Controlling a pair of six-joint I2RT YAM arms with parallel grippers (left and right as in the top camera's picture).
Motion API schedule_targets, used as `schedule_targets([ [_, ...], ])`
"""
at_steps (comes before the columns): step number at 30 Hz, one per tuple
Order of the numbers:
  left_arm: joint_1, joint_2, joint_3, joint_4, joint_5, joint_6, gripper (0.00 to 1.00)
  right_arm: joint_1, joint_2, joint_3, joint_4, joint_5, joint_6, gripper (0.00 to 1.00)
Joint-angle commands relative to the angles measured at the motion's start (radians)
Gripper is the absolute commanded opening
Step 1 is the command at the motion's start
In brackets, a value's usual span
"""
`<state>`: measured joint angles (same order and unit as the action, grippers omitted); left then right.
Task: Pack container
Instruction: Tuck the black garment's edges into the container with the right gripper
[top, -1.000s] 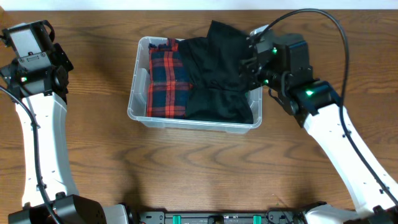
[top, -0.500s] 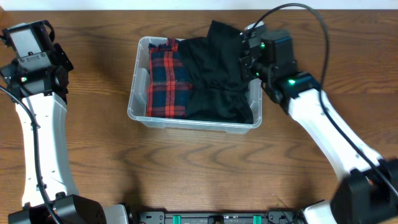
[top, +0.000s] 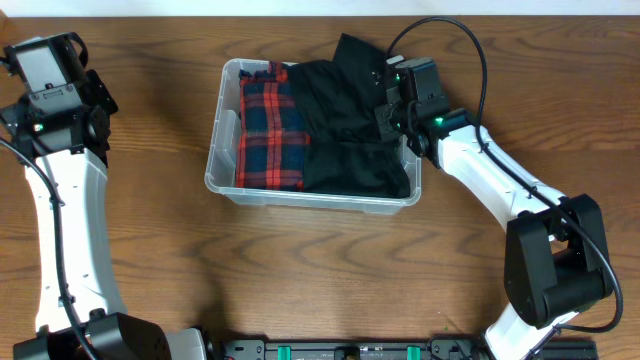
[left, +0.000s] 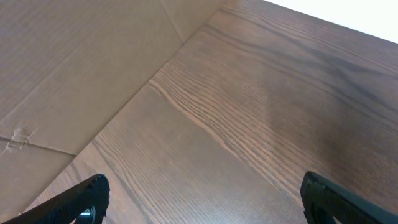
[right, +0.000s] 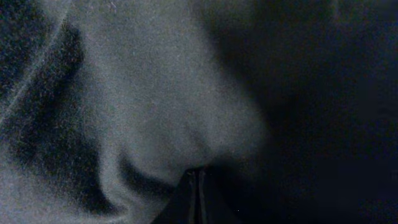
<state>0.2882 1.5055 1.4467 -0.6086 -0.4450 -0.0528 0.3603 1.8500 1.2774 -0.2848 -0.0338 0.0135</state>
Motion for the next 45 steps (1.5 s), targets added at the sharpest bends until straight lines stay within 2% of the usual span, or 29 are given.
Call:
schedule_targets([
  [1,0.004,0.004,-0.005,-0.001,-0.009,-0.013,0.98,0.002,0.045,-0.016,-0.032,-0.003,-0.015,0.01],
  [6,0.004,0.004,-0.005,-0.001,-0.009,-0.013,0.98,0.018,-0.089,0.029,-0.037,-0.069,-0.015,0.01],
  [10,0.004,0.004,-0.005,-0.001,-0.009,-0.013,0.98,0.033,-0.205,0.037,0.026,-0.068,-0.023,0.01],
  [15,0.004,0.004,-0.005,-0.001,-0.009,-0.013,0.98,0.034,-0.24,0.036,0.113,-0.069,-0.023,0.01],
  [24,0.004,0.004,-0.005,-0.001,-0.009,-0.013,0.98,0.069,-0.13,0.036,0.226,-0.083,-0.121,0.01],
  [37,0.004,0.004,-0.005,-0.001,-0.009,-0.013,0.98,0.108,0.249,0.036,0.221,-0.079,-0.161,0.01],
  [45,0.004,0.004,-0.005,-0.001,-0.009,-0.013,0.98,0.116,0.176,0.063,0.181,-0.075,-0.161,0.01],
])
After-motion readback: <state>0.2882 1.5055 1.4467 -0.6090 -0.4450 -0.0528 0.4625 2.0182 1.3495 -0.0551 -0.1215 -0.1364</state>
